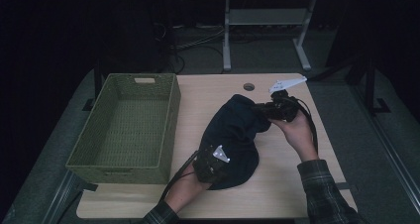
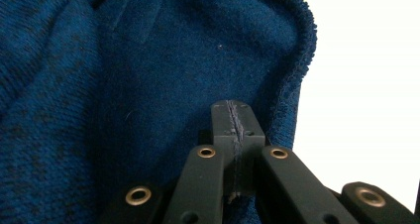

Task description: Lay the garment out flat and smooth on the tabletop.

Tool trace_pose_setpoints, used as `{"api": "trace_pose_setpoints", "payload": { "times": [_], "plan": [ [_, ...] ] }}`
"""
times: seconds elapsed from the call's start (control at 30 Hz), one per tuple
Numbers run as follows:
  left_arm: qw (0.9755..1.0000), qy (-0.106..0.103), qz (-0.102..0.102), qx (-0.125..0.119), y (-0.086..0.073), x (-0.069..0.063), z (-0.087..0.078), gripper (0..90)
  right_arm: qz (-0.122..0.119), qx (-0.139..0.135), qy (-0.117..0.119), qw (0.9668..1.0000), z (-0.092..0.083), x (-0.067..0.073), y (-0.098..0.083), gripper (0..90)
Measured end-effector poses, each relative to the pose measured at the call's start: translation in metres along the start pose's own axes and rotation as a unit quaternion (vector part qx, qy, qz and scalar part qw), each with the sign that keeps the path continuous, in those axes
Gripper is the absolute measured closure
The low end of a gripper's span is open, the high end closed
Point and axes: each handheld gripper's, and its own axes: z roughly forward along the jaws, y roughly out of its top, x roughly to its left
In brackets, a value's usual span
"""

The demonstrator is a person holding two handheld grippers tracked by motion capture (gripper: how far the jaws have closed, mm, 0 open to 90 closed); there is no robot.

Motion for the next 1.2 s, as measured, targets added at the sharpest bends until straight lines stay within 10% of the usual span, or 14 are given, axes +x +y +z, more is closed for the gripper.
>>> {"api": "trace_pose_setpoints", "payload": {
  "times": [0.67,1.1,1.2],
  "plan": [
    [1.0000,-0.001,0.003,0.003,0.000,0.000,0.000,90.0,0.007,0.016,-0.034,0.9993,0.055,-0.030,0.058,80.4],
    [1.0000,-0.008,-0.001,0.002,0.000,0.002,0.000,90.0,0.025,0.050,-0.054,0.9970,0.108,-0.054,0.053,80.3],
    [0.9999,-0.011,-0.002,0.002,0.000,0.003,-0.001,90.0,0.026,0.042,-0.055,0.9973,0.114,-0.055,0.050,66.5]
  ]
}}
